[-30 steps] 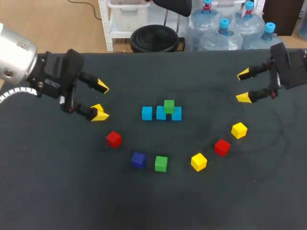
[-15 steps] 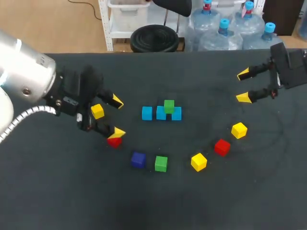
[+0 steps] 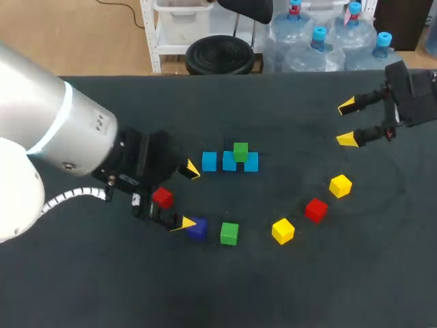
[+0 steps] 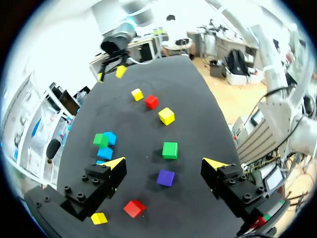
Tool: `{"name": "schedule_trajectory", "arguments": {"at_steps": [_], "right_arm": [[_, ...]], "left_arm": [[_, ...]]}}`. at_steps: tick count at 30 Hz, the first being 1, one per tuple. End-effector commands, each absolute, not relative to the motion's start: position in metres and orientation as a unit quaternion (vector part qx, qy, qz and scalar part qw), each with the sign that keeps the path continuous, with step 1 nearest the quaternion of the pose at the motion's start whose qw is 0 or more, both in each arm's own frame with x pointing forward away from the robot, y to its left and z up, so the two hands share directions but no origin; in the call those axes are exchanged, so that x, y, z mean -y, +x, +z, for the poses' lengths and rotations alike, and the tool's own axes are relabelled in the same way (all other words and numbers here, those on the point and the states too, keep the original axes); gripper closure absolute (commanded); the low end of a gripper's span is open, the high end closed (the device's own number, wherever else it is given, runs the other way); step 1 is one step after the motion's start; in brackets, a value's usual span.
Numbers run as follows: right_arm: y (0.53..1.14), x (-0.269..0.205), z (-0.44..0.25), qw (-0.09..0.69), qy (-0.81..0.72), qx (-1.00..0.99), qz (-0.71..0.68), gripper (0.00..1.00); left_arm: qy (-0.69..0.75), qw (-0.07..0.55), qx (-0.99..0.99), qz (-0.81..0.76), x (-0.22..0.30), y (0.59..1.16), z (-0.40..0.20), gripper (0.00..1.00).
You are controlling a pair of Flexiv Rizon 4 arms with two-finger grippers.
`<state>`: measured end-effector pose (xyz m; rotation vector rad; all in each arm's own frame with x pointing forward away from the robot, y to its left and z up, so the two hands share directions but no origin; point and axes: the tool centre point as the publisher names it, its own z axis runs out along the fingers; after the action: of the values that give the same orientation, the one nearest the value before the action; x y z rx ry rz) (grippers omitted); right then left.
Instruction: Place the blue cubes, place green cubes on the blue cubes, place the yellow cubes on the green cubes, then place the red cubes on the yellow cubes, and place purple cube on the red cubes.
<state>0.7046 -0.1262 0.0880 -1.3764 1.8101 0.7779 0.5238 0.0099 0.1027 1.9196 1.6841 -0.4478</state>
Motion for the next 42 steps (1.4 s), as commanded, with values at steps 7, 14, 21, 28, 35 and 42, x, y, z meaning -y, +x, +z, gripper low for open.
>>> {"name": "schedule_trajectory", "arguments": {"at_steps": [7,14,21,28,35,42], "right_arm": [[0.705,0.126,0.088,0.361,-0.534,-0.702,0.302,0.0],[0.705,0.126,0.088,0.361,-0.534,-0.702,0.302,0.0],[0.705,0.126,0.088,0.361,-0.534,-0.702,0.302,0.0],[0.705,0.126,0.088,0.361,-0.534,-0.702,0.302,0.0],[0.705,0.126,0.088,0.361,-0.534,-0.702,0.302,0.0],[0.705,0.126,0.088,0.361,-0.534,-0.702,0.302,0.0]], "left_arm": [[0.749,0.236,-0.599,-0.156,0.007,0.532,0.08,0.0],[0.758,0.226,-0.592,-0.156,0.023,0.535,0.065,0.0],[0.766,0.212,-0.59,-0.144,0.035,0.535,0.047,0.0],[0.761,0.202,-0.603,-0.129,0.042,0.534,0.032,0.0],[0.745,0.2,-0.626,-0.115,0.047,0.532,0.022,0.0],[0.736,0.2,-0.638,-0.108,0.048,0.528,0.014,0.0]]}}
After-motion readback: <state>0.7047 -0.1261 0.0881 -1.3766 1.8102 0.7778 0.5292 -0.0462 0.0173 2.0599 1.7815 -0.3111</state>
